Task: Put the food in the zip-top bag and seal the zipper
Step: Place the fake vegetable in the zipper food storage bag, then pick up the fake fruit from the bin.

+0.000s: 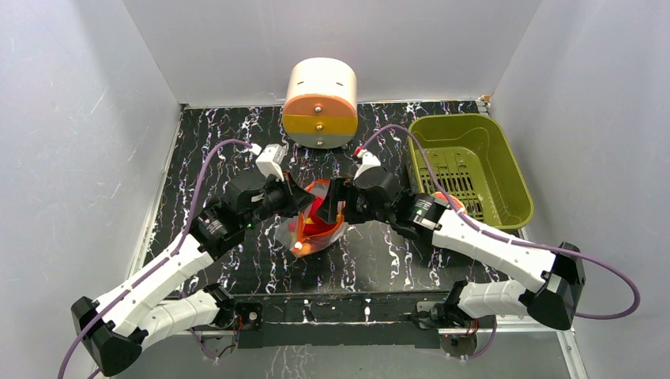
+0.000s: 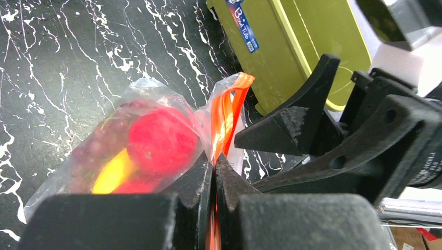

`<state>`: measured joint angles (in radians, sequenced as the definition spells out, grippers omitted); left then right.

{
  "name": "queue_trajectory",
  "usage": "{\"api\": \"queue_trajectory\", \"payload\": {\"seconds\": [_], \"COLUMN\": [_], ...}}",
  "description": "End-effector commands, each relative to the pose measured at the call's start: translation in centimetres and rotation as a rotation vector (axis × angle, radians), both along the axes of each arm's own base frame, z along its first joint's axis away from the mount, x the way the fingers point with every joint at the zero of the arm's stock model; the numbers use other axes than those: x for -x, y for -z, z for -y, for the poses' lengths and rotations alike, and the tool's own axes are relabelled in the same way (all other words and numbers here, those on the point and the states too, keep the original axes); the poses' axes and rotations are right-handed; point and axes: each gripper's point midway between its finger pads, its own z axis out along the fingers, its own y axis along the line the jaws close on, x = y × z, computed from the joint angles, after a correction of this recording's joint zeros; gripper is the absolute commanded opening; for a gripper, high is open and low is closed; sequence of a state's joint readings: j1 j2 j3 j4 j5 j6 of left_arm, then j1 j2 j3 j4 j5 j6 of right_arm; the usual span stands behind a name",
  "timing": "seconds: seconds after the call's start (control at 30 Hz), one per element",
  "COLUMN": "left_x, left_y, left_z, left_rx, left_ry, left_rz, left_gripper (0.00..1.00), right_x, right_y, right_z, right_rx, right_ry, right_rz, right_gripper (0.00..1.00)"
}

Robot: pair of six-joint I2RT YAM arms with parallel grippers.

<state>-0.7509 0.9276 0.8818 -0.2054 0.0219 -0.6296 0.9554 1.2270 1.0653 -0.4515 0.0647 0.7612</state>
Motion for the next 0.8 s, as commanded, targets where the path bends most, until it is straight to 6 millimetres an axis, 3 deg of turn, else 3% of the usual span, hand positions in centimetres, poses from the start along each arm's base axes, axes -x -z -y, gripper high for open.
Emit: {"api": "queue_trajectory", "payload": {"seconds": [0.0, 0.17, 0.4, 0.77], "left_x": [0.2, 0.1, 0.5, 2.0], "left_y": [-2.0, -0.9, 0.4, 2.0], "left_z": [0.5, -0.1, -0.2, 0.0], "left_rx": [0.059, -0.006, -0.071, -0.119], "left_ry": [0.029, 0.038, 0.094, 0.234], "left_rz": [0.062, 0.080, 0.107, 0.198], "left_gripper": [0.00, 0.00, 0.00, 0.00], "right_x": [-0.7, -1.0, -2.7, -6.7], "right_y": [-3.8, -5.5, -7.1, -9.6], "right_z": [-0.1, 0.8, 4.4, 12.8], "right_rx": [-0.093, -0.102, 0.057, 0.433], "right_ry": [0.028, 0.053, 0.124, 0.310], "right_rz": [0.089, 0.138, 0.297, 0.534], "right_gripper": [0.79, 0.71, 0.60, 0.50]}}
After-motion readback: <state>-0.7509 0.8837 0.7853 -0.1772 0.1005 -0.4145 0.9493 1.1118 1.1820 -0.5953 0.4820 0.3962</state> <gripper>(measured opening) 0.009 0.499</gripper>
